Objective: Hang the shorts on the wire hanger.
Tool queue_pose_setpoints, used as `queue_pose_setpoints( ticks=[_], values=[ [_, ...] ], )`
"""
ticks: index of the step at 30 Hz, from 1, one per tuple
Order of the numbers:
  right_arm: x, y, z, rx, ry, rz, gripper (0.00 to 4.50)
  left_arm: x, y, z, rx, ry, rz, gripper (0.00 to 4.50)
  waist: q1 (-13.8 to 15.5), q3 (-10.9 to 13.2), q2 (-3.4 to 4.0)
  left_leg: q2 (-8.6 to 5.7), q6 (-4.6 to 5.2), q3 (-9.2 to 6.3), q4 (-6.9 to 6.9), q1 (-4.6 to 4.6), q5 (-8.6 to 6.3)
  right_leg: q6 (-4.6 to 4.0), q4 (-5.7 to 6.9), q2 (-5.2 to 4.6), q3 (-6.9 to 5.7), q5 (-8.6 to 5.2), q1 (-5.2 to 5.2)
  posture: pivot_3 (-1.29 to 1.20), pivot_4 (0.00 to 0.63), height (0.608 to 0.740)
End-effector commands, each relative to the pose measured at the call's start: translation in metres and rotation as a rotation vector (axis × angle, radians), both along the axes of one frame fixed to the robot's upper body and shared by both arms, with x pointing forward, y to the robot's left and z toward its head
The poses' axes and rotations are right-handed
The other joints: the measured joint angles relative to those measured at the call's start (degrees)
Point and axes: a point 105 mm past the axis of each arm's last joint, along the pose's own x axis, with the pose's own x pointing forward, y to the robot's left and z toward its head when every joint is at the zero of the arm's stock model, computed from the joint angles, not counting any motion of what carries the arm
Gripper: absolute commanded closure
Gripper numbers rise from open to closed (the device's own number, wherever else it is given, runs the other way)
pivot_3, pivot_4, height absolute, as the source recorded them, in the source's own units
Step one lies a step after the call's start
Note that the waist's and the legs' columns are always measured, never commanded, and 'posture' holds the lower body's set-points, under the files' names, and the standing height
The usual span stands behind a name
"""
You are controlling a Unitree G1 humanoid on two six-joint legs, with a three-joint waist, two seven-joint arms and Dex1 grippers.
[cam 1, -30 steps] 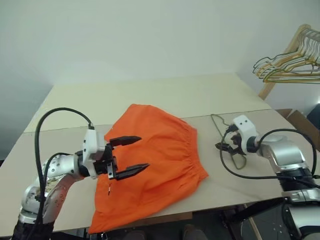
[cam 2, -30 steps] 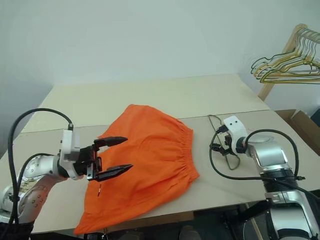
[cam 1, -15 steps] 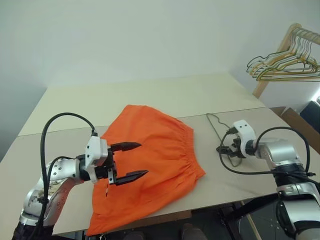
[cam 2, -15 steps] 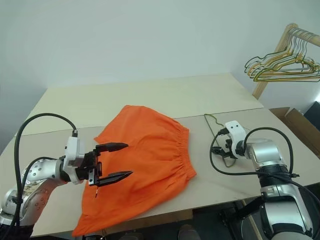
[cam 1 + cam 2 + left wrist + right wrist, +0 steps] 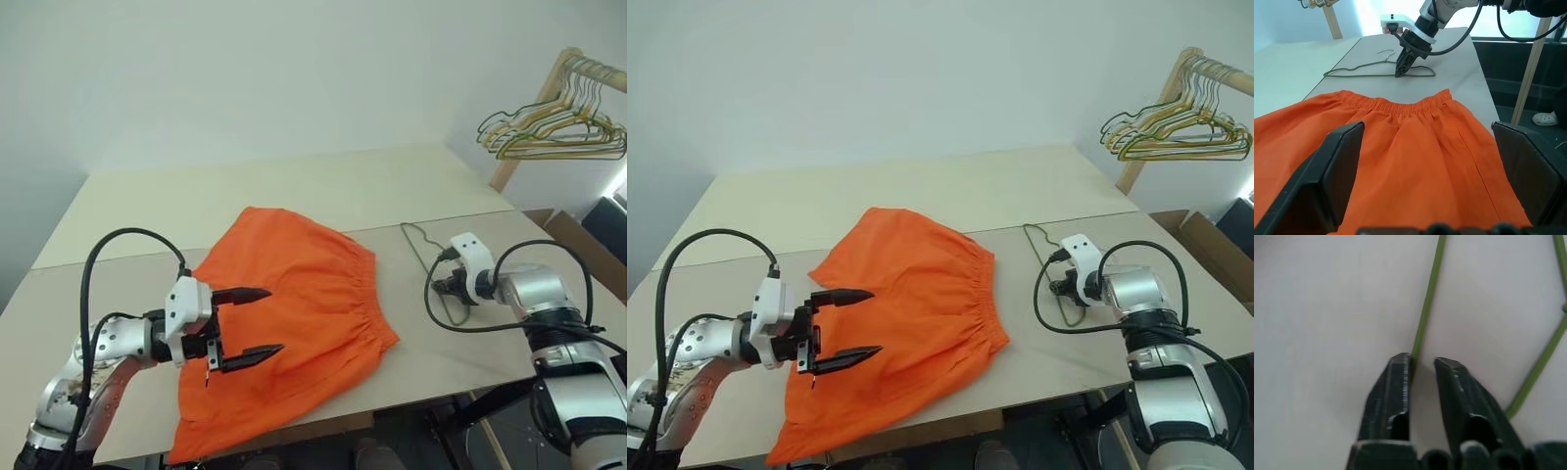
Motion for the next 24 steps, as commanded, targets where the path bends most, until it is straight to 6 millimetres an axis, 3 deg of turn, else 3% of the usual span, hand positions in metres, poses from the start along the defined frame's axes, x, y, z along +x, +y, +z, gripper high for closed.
queue_pose_setpoints(
  ticks=[1,7,11,14,17,24],
  values=[
    [0.000,0.006,-0.007,0.000,0.019,0.020,4.48,-0.001,0.000,0.012,0.012,-0.071,-0.001,0.00,0.00,-0.20,0.00,0.00,0.02,-0.01,0.00,0.01,-0.01,0.00,0.00,0.00,0.00,0.00,0.01,-0.02,0.000,0.740],
    [0.006,0.008,-0.001,-0.024,-0.044,0.020,4.48,0.002,0.000,0.012,0.005,-0.072,0.021,0.00,-0.19,-0.45,0.00,0.00,0.07,-0.01,-0.01,0.19,-0.04,0.00,0.01,0.00,0.01,0.00,0.16,-0.02,0.000,0.740],
    [0.018,0.019,0.043,-0.033,-0.290,0.058,4.48,0.013,-0.001,0.015,-0.122,0.041,0.120,0.00,-0.14,-0.44,0.05,-0.01,0.07,-0.02,-0.03,0.17,-0.04,-0.01,0.07,-0.01,0.05,0.01,0.10,-0.02,0.000,0.740],
    [0.014,0.040,0.082,0.013,-0.473,0.125,4.48,0.022,-0.003,0.020,-0.255,0.123,0.181,0.00,-0.11,-0.42,0.16,-0.02,0.04,-0.03,-0.03,-0.03,-0.03,0.00,0.18,-0.02,0.05,0.01,-0.14,-0.02,0.000,0.740],
    [0.000,0.067,0.109,0.014,-0.645,0.259,4.48,0.034,-0.006,0.028,-0.399,0.183,0.247,0.00,0.21,-0.42,0.15,-0.06,0.02,-0.04,0.01,-0.02,-0.01,0.01,0.38,-0.04,0.05,0.01,-0.17,-0.02,0.000,0.740],
    [-0.043,0.147,0.133,0.061,-0.989,0.574,4.48,0.068,-0.012,0.063,-0.778,0.262,0.353,0.00,1.19,-0.46,0.07,-0.10,-0.01,-0.02,0.03,0.21,0.01,0.01,0.40,-0.01,0.06,0.01,0.02,-0.02,0.000,0.740]
  ],
)
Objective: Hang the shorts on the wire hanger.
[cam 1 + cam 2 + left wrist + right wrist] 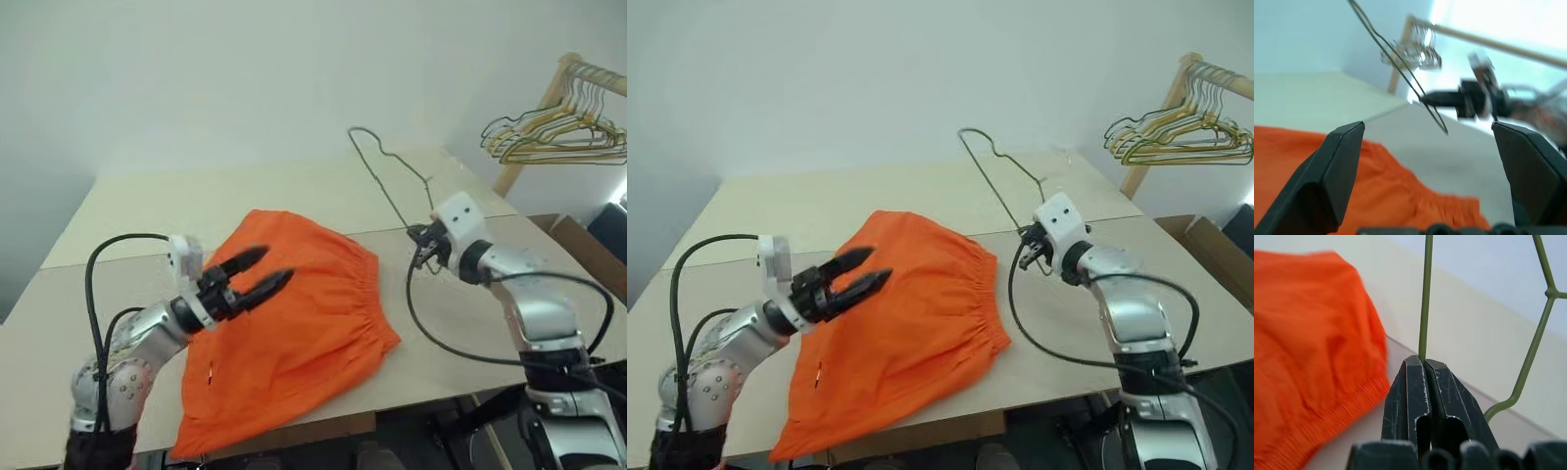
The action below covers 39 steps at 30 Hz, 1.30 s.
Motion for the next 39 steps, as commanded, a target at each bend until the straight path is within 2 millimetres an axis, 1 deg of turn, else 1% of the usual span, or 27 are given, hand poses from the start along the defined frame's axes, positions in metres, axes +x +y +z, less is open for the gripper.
queue_pose_setpoints(
  ticks=[1,3,6,9,13,16,20,27,28,33,36,39],
  values=[
    [-0.020,0.038,0.026,-0.010,-0.231,0.137,4.48,0.013,0.001,0.024,-0.157,-0.011,0.065,0.00,0.00,0.00,0.00,-0.02,-0.05,0.01,0.01,0.01,0.03,0.00,0.01,0.00,0.01,0.00,-0.01,-0.02,0.000,0.740],
    [-0.028,0.056,0.021,-0.011,-0.256,0.186,4.48,0.018,-0.002,0.033,-0.197,-0.027,0.075,0.00,0.01,0.00,-0.01,-0.07,-0.33,0.02,0.01,0.01,0.19,0.00,0.01,-0.01,0.02,0.00,-0.01,-0.02,0.000,0.740],
    [-0.036,0.071,0.016,-0.010,-0.275,0.238,4.48,0.022,-0.006,0.040,-0.208,-0.047,0.074,0.00,0.04,-0.01,-0.04,-0.12,-0.35,0.01,0.00,0.01,0.20,0.00,-0.02,0.01,0.00,0.00,-0.04,-0.02,0.000,0.740],
    [-0.041,0.078,0.013,-0.042,-0.307,0.272,4.48,0.027,-0.007,0.042,-0.203,-0.048,0.104,0.00,0.12,0.00,-0.05,-0.16,-0.36,0.01,-0.01,0.02,0.20,0.00,-0.05,-0.01,0.00,0.00,-0.03,-0.02,0.000,0.740],
    [-0.042,0.081,0.011,-0.047,-0.323,0.277,4.48,0.033,-0.005,0.042,-0.210,-0.047,0.132,0.00,0.17,0.00,-0.05,-0.15,-0.39,0.01,-0.01,0.10,0.22,-0.01,-0.08,0.03,0.00,0.00,0.05,-0.02,0.000,0.740],
    [-0.042,0.081,0.008,-0.064,-0.329,0.264,4.50,0.035,-0.004,0.043,-0.213,-0.049,0.153,0.59,0.14,0.01,-0.07,-0.15,-0.39,0.02,-0.02,0.11,0.22,-0.01,-0.09,0.04,0.01,-0.01,0.05,-0.02,0.000,0.740],
    [-0.042,0.082,0.007,-0.074,-0.344,0.262,4.50,0.037,-0.001,0.041,-0.237,-0.034,0.163,1.87,0.12,0.01,-0.08,-0.16,-0.39,0.02,-0.03,0.11,0.22,-0.01,-0.12,0.03,0.01,-0.01,0.05,-0.03,0.000,0.740],
    [-0.043,0.084,0.005,-0.089,-0.369,0.255,4.50,0.037,-0.003,0.041,-0.235,-0.038,0.162,4.26,0.11,0.02,-0.08,-0.16,-0.39,0.02,-0.03,0.11,0.22,-0.01,-0.12,0.03,0.01,-0.01,0.06,-0.03,0.000,0.740],
    [-0.043,0.084,0.005,-0.091,-0.374,0.252,4.50,0.037,-0.003,0.040,-0.235,-0.036,0.165,4.46,0.12,0.02,-0.10,-0.16,-0.39,0.02,-0.02,0.11,0.22,-0.01,-0.12,0.03,0.02,-0.01,0.06,-0.03,0.000,0.740],
    [-0.042,0.085,0.004,-0.114,-0.388,0.247,4.50,0.040,-0.003,0.038,-0.209,-0.042,0.196,4.46,0.10,0.02,-0.10,-0.16,-0.39,0.02,-0.03,0.12,0.22,-0.01,-0.12,0.03,0.02,-0.01,0.06,-0.03,0.000,0.740],
    [-0.045,0.085,0.001,-0.144,-0.401,0.274,3.76,0.042,-0.002,0.038,-0.160,-0.081,0.237,4.50,0.12,0.02,-0.11,-0.16,-0.39,0.02,-0.03,0.11,0.22,-0.01,-0.15,0.04,0.02,-0.01,0.07,-0.03,0.000,0.740],
    [-0.046,0.085,0.001,-0.144,-0.415,0.284,2.80,0.041,-0.002,0.041,-0.140,-0.127,0.235,4.50,0.08,0.03,-0.11,-0.14,-0.39,0.03,-0.05,0.12,0.22,-0.01,-0.25,0.07,0.01,0.00,0.09,-0.03,0.000,0.740]
  ],
)
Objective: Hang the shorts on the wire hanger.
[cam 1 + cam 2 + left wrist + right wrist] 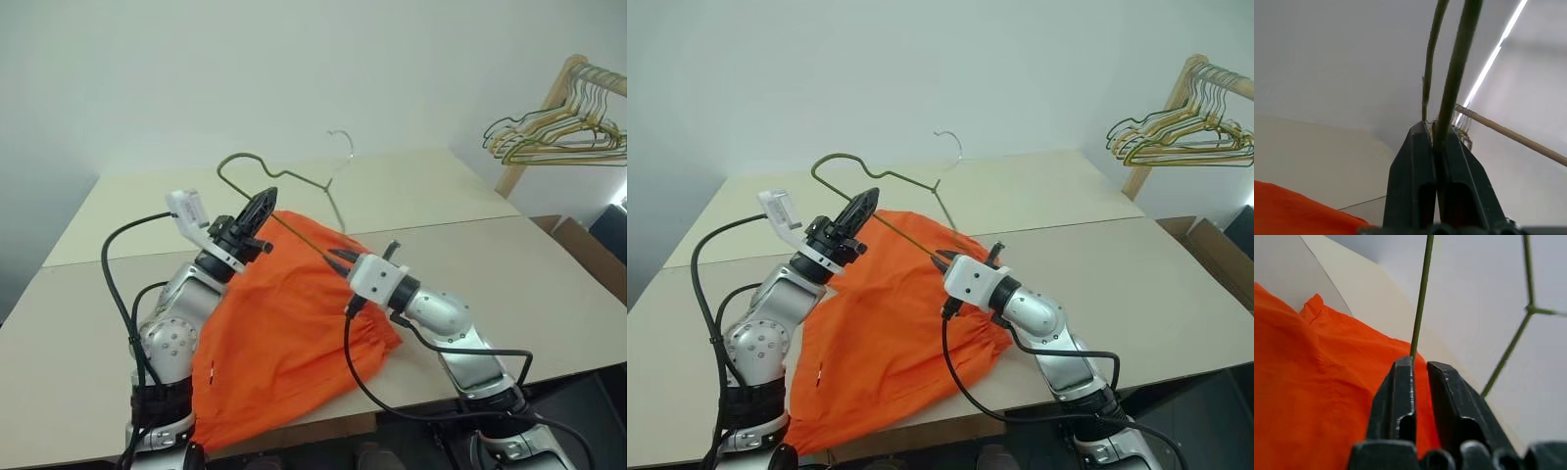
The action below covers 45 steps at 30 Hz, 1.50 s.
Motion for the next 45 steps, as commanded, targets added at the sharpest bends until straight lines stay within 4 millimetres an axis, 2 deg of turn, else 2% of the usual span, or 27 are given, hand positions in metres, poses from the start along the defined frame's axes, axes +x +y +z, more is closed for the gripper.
queue_pose_setpoints(
  ticks=[1,5,7,8,14,17,20,25,32,45],
  values=[
    [-0.004,0.002,0.015,0.020,-0.072,0.025,2.41,-0.005,0.000,0.018,0.026,-0.114,0.005,4.50,0.00,0.00,0.00,0.01,0.00,0.00,0.00,0.00,0.00,0.00,-0.02,0.00,0.00,0.00,0.01,-0.03,0.000,0.740],
    [-0.002,-0.012,0.023,0.081,-0.007,0.031,0.91,-0.007,0.009,0.027,0.052,-0.175,-0.006,4.50,0.01,0.00,0.00,0.00,0.00,0.00,-0.01,-0.02,0.00,0.00,-0.09,-0.01,-0.01,0.00,0.02,-0.03,0.000,0.740],
    [-0.002,-0.027,0.026,0.140,0.175,0.070,0.19,-0.015,0.015,0.037,0.061,-0.239,-0.071,4.50,-0.01,0.02,-0.01,0.01,0.01,-0.01,-0.01,-0.02,0.00,0.00,-0.11,-0.01,-0.01,0.00,0.03,-0.03,0.000,0.740],
    [-0.003,-0.037,0.028,0.180,0.290,0.102,0.04,-0.022,0.019,0.044,0.061,-0.276,-0.124,4.50,-0.01,0.03,-0.02,0.02,0.03,-0.02,-0.01,-0.06,-0.01,0.00,-0.14,-0.01,-0.02,0.00,0.03,-0.03,0.000,0.740],
    [-0.011,-0.077,0.051,0.294,0.744,0.353,0.04,-0.057,0.035,0.065,0.047,-0.388,-0.449,4.50,-0.21,0.06,-0.02,0.12,0.47,-0.04,0.00,-0.09,-0.26,0.00,-0.22,0.01,-0.08,0.00,0.03,-0.03,0.000,0.740],
    [-0.013,-0.089,0.046,0.235,0.939,0.444,0.04,-0.064,0.039,0.069,0.061,-0.415,-0.545,4.50,-0.15,0.07,-0.02,0.13,0.54,-0.05,-0.01,0.04,-0.30,-0.02,-0.25,0.02,-0.13,-0.01,0.19,-0.03,0.000,0.740],
    [-0.013,-0.090,0.042,0.196,1.066,0.559,0.04,-0.068,0.038,0.071,0.065,-0.444,-0.608,4.50,-0.23,0.10,-0.05,0.18,0.68,-0.07,-0.01,0.37,-0.38,-0.02,-0.42,0.05,-0.22,-0.01,0.70,-0.03,0.000,0.740],
    [-0.007,-0.074,0.029,0.100,1.082,0.617,0.04,-0.059,0.035,0.071,0.062,-0.466,-0.542,4.50,-0.02,0.10,-0.06,0.17,0.67,-0.13,0.01,0.38,-0.39,0.01,-0.44,-0.03,-0.26,0.00,0.73,-0.02,0.000,0.740],
    [-0.003,-0.042,0.026,0.154,1.066,0.642,0.04,-0.059,0.034,0.070,0.054,-0.474,-0.499,4.50,0.04,0.09,-0.08,0.12,0.07,-0.16,0.06,-0.34,-0.05,0.01,-0.17,-0.14,-0.15,0.03,-0.19,-0.01,0.000,0.740],
    [-0.004,-0.023,0.031,0.194,1.045,0.689,0.04,-0.057,0.027,0.064,0.049,-0.446,-0.506,4.50,-0.04,0.09,-0.08,0.10,0.06,-0.17,0.06,-0.43,-0.04,0.00,-0.18,-0.12,-0.18,0.04,-0.25,-0.03,0.000,0.740]
  ],
)
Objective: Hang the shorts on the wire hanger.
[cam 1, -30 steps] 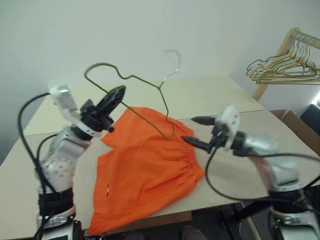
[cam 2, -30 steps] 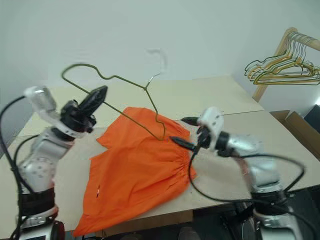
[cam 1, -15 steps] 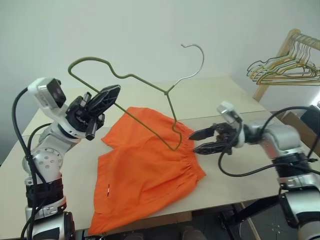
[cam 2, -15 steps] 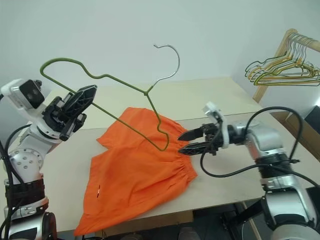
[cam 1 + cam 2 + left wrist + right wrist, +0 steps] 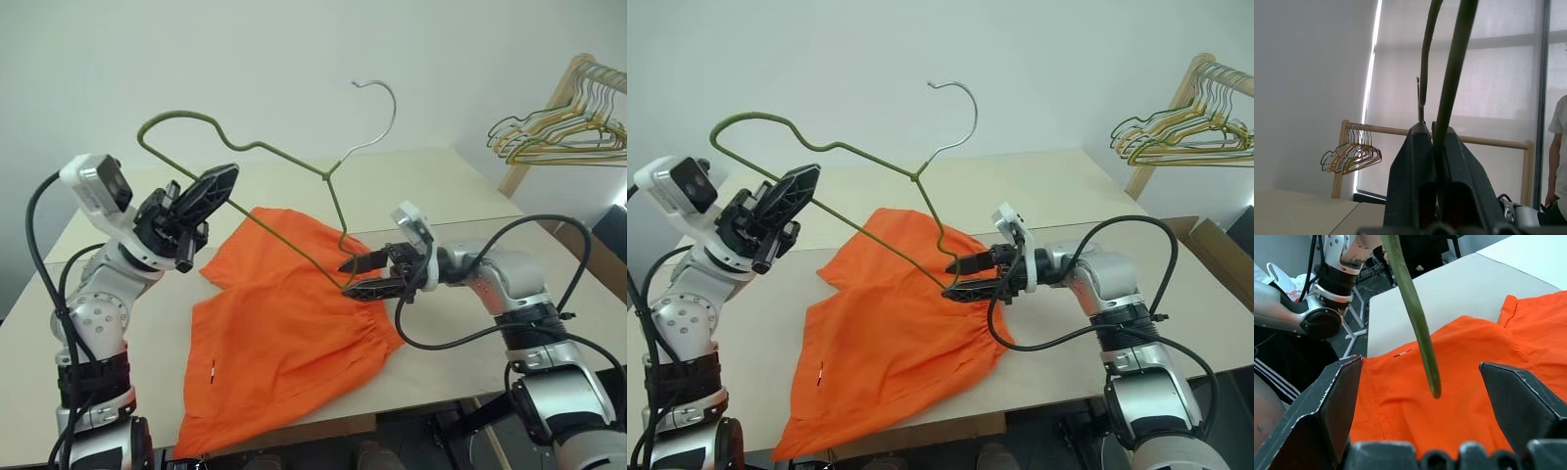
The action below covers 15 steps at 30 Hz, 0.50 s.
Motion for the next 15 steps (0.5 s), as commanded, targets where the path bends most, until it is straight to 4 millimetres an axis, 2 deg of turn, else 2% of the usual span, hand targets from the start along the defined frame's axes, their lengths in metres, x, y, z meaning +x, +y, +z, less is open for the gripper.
queue_pose_setpoints(
  ticks=[1,8,11,15],
  values=[
    [-0.0019,0.0069,0.0214,0.040,-0.066,0.034,0.04,-0.0043,-0.0048,0.0053,0.009,-0.034,-0.010,4.50,-0.01,0.00,0.00,0.00,0.00,0.00,0.00,0.00,0.00,0.00,0.00,0.00,0.00,0.00,0.00,-0.03,0.000,0.740],
    [-0.0013,0.0124,0.0229,0.048,-0.063,0.051,0.04,-0.0035,-0.0066,0.0033,0.016,-0.026,-0.010,4.50,-0.14,0.00,0.00,0.00,-0.01,0.00,0.00,0.01,0.01,0.00,0.02,0.01,0.00,0.00,-0.01,-0.02,0.000,0.740],
    [-0.0033,0.0118,0.0228,0.047,-0.067,0.067,0.94,-0.0026,-0.0059,0.0032,0.009,-0.026,0.003,4.50,-0.11,0.00,0.00,-0.01,-0.01,-0.01,0.00,0.00,0.00,0.00,0.00,0.00,0.00,0.01,0.00,-0.02,0.000,0.740],
    [-0.0047,0.0134,0.0209,0.041,-0.075,0.076,2.39,-0.0013,-0.0061,0.0037,-0.003,-0.025,0.009,4.50,-0.09,0.00,0.00,-0.01,-0.01,-0.01,0.00,0.00,0.01,0.00,0.01,0.00,0.00,0.01,0.00,-0.02,0.000,0.740]
  ],
)
